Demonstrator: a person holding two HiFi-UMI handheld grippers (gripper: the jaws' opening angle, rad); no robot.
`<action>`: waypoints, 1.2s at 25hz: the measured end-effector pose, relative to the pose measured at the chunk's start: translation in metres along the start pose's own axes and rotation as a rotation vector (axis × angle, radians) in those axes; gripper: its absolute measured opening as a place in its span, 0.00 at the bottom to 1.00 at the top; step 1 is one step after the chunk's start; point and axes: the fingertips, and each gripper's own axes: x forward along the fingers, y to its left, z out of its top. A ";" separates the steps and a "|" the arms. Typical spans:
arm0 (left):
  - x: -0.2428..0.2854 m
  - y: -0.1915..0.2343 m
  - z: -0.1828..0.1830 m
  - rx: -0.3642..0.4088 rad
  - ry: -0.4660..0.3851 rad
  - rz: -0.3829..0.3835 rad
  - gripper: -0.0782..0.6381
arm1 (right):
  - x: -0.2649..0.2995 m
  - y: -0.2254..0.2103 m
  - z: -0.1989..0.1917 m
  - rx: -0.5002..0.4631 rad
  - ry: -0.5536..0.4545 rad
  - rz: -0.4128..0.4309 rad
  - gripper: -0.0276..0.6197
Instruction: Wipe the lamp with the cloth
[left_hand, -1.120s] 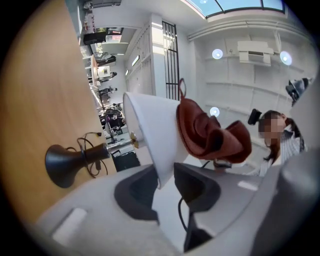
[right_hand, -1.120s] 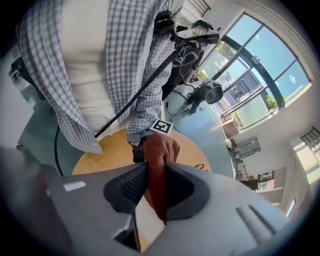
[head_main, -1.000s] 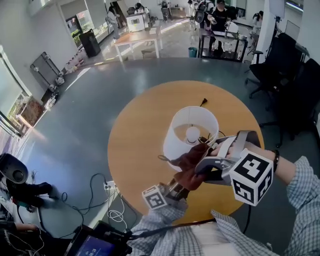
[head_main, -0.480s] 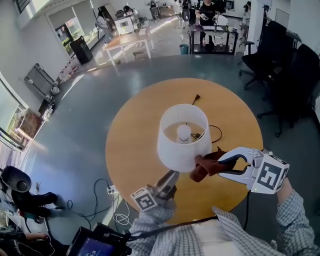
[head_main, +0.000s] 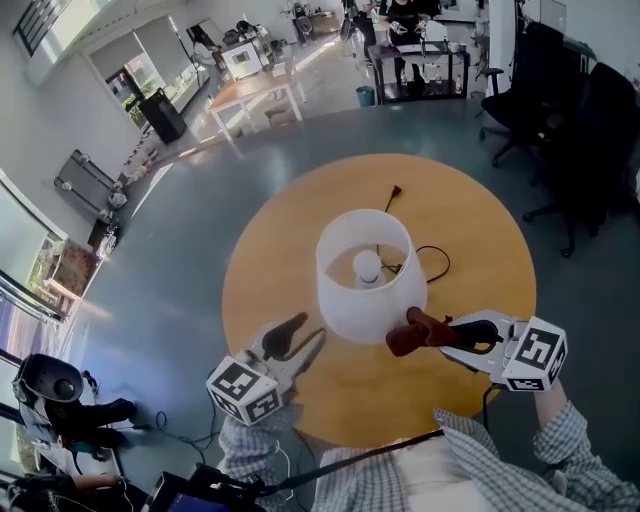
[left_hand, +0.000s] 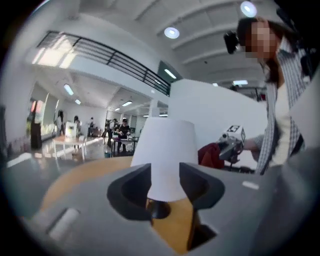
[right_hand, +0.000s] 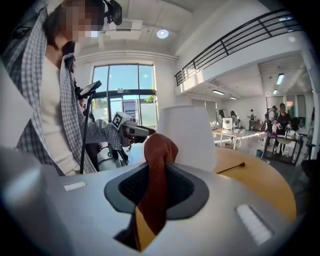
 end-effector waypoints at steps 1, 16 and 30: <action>0.001 -0.004 0.013 0.107 0.041 0.003 0.35 | 0.000 0.000 -0.002 0.036 -0.020 -0.007 0.18; 0.052 -0.058 0.057 1.094 0.635 -0.351 0.39 | -0.004 -0.002 -0.001 0.268 -0.172 -0.029 0.18; 0.081 -0.040 0.053 1.168 0.618 -0.417 0.32 | -0.023 -0.036 -0.012 0.378 -0.239 -0.150 0.18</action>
